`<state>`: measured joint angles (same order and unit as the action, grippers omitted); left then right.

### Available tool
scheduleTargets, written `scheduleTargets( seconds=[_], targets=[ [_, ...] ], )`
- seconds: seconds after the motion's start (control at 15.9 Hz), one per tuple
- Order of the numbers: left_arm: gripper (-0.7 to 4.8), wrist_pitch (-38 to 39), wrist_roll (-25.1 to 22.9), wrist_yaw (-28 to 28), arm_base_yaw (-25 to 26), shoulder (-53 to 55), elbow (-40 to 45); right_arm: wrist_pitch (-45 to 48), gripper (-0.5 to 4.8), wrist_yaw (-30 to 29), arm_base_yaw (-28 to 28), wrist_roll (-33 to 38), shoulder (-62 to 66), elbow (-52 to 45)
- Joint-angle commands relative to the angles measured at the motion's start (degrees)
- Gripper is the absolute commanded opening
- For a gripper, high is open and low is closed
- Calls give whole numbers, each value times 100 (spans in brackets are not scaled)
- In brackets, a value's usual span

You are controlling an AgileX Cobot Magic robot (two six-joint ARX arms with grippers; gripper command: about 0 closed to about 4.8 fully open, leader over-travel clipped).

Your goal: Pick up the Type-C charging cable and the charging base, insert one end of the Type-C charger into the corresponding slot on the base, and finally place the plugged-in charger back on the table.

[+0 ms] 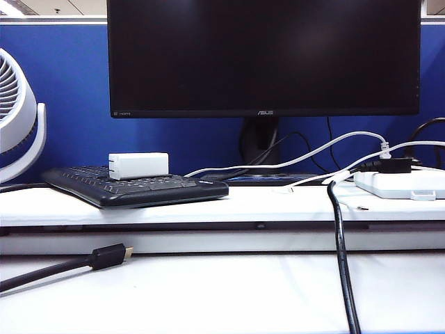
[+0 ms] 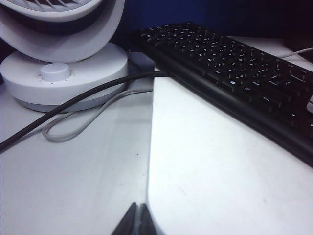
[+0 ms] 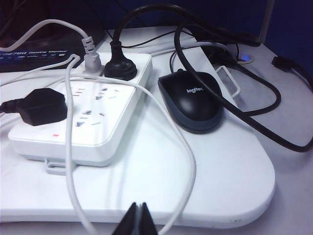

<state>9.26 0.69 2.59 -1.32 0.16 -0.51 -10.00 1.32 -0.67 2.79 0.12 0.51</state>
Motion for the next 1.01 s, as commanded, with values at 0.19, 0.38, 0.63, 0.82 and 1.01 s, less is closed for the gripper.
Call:
scheduleTargets(
  seconds=[0.19,0.38,0.63,0.82,1.01],
  targets=[
    [-6,94,-20,13,2,-11,4,2,-1,-17,11,24,-9,-44],
    [-6,-411,42,22,2,-11,4,566,-1,-42,11,24,-9,-44],
    [-6,-612,192,146,2,-11,-44,863,-1,-42,11,70,-9,-13],
    [-6,-638,192,275,2,-11,-94,885,-1,-39,11,87,-9,46],
    [-6,-675,192,280,2,-9,-199,901,-1,-35,11,175,-9,216]
  ],
)
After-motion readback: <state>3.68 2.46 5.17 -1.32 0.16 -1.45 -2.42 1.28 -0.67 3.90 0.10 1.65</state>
